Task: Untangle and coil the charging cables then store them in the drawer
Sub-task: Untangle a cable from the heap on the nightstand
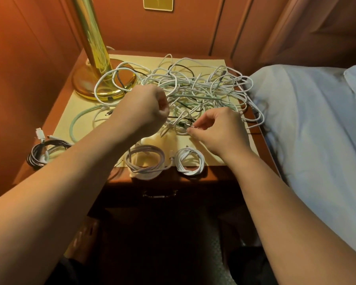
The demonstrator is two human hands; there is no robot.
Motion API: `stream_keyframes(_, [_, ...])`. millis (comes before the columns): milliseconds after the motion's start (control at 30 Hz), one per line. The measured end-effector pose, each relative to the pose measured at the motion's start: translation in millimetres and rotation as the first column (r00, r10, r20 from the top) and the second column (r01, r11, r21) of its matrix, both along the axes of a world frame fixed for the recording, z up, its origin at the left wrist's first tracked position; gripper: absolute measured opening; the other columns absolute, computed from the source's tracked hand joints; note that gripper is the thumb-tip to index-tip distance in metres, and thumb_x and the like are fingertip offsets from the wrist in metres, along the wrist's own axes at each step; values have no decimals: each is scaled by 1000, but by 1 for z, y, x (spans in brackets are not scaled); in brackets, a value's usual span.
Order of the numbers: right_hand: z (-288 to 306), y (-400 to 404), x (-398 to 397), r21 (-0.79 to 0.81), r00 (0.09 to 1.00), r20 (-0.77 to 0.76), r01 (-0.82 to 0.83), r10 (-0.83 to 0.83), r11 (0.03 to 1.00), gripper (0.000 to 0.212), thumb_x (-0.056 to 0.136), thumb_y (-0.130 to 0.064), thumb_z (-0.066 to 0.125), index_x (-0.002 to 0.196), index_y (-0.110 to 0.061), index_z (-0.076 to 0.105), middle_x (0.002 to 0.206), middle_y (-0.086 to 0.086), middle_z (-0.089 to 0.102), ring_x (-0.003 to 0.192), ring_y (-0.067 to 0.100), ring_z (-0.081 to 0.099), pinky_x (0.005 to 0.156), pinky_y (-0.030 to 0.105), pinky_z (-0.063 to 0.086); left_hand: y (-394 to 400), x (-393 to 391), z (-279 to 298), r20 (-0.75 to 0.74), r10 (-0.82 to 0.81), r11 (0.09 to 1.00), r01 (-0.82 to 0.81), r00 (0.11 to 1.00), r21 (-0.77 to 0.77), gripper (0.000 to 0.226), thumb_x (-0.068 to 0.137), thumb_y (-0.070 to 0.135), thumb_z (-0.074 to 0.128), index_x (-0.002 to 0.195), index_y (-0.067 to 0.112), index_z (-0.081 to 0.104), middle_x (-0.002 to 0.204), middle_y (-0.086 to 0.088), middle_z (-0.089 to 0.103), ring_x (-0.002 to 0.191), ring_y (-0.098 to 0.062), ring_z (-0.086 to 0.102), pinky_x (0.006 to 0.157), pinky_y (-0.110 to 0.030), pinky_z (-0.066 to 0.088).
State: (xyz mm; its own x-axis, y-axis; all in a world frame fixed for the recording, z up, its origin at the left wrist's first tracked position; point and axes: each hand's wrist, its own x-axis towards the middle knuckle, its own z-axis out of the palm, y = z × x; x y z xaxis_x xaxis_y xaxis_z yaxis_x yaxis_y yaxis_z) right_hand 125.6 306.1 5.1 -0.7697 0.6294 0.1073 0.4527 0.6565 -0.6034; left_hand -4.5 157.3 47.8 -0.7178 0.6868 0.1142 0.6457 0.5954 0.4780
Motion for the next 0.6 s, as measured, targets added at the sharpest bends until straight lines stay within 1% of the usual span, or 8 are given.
stream_keyframes(67, [4, 3, -2, -78, 997, 66, -27, 32, 997, 25, 72, -47, 89, 75, -27, 73, 75, -10, 72, 73, 11, 68, 65, 34, 59, 0, 0, -1, -11, -5, 1000, 5, 1000, -19, 12, 95, 22, 66, 94, 16, 77, 91, -3, 74, 80, -21, 67, 74, -39, 60])
stream_keyframes(133, [10, 8, -5, -167, 1000, 1, -29, 30, 985, 21, 78, -44, 79, 82, -25, 72, 78, -6, 71, 69, 15, 65, 61, 37, 58, 2, 1, -1, -5, 2, 1000, -2, 1000, -26, 9, 93, 23, 69, 91, 21, 77, 89, -2, 74, 78, -20, 68, 74, -40, 61])
stream_keyframes(233, [17, 13, -13, -174, 989, -145, -44, 19, 984, 11, 91, -37, 65, 97, -31, 72, 76, 0, 69, 62, 14, 57, 58, 30, 48, 9, 1, -1, -29, 20, 1000, -20, 999, -14, 10, 91, 28, 70, 89, 24, 79, 84, -1, 75, 74, -22, 69, 71, -42, 62])
stream_keyframes(300, [17, 11, -19, -189, 985, -153, -102, 74, 977, 13, 96, -39, 64, 104, -34, 74, 71, -2, 67, 58, 11, 55, 58, 29, 47, 17, -2, 0, -36, 48, 999, -49, 998, -17, 12, 90, 30, 71, 89, 24, 81, 79, -2, 73, 71, -24, 68, 69, -41, 62])
stream_keyframes(367, [12, 7, -24, -177, 988, -113, -121, 102, 977, 20, 98, -45, 64, 98, -30, 78, 59, -11, 59, 53, 9, 51, 56, 27, 43, 25, -4, -3, -57, 96, 992, -101, 994, -81, 14, 89, 32, 71, 86, 22, 80, 76, -3, 70, 70, -27, 67, 66, -39, 60])
stream_keyframes(433, [6, 7, -28, -141, 991, -84, -111, 100, 984, 35, 99, -49, 62, 84, -22, 78, 50, -10, 53, 50, 11, 49, 55, 31, 44, 32, -6, -11, -72, 146, 970, -157, 987, -186, 19, 88, 37, 71, 86, 19, 77, 77, -5, 68, 72, -29, 65, 64, -38, 57])
stream_keyframes(533, [-1, 12, -30, -109, 995, -45, -92, 87, 990, 50, 99, -50, 63, 68, -11, 70, 49, -4, 52, 48, 16, 47, 56, 33, 43, 40, -6, -20, -52, 210, 944, -216, 976, -251, 37, 87, 50, 72, 76, 17, 59, 82, -7, 63, 77, -32, 62, 66, -37, 51])
stream_keyframes(600, [0, 14, -31, -112, 995, -13, -96, 95, 989, 46, 95, -53, 68, 69, -16, 72, 54, -7, 58, 51, 13, 51, 56, 28, 42, 44, -5, -20, -52, 243, 932, -248, 969, -262, 46, 86, 52, 73, 69, 18, 47, 82, -7, 61, 77, -33, 59, 65, -36, 47])
